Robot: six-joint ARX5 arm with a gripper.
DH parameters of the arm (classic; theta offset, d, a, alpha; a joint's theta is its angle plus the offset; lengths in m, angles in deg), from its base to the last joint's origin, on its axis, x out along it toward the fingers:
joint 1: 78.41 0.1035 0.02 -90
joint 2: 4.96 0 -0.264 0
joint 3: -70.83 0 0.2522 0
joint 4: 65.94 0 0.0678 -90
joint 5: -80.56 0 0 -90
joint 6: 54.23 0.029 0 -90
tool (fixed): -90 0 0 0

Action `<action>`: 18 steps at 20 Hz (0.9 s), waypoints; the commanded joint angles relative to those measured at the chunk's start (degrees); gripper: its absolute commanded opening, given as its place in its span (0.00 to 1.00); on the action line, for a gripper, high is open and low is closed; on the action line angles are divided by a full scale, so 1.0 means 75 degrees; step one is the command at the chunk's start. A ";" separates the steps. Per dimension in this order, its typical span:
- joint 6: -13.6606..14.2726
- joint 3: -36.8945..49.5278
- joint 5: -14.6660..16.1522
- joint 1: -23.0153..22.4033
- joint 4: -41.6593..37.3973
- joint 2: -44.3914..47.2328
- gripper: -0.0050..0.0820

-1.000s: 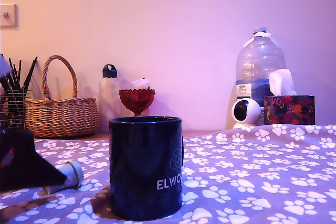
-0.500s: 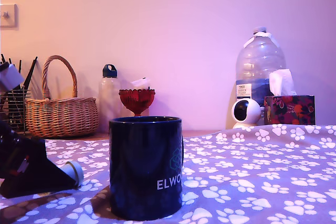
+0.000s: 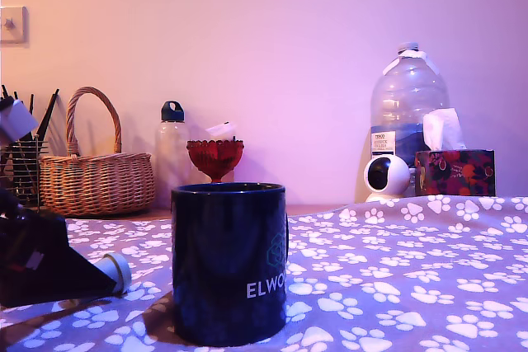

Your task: Pick the coffee capsule and then drop it inside the coffee cup in front of you

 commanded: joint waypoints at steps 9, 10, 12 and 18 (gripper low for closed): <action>0.0026 -0.0050 0.0073 0.0003 -0.0157 0.0044 0.26; 0.0026 -0.0050 0.0073 0.0006 -0.0166 0.0044 0.26; 0.0020 -0.0050 0.0076 0.0003 -0.0213 0.0032 0.26; -0.0312 -0.0050 0.0455 0.0003 -0.0268 -0.0216 0.26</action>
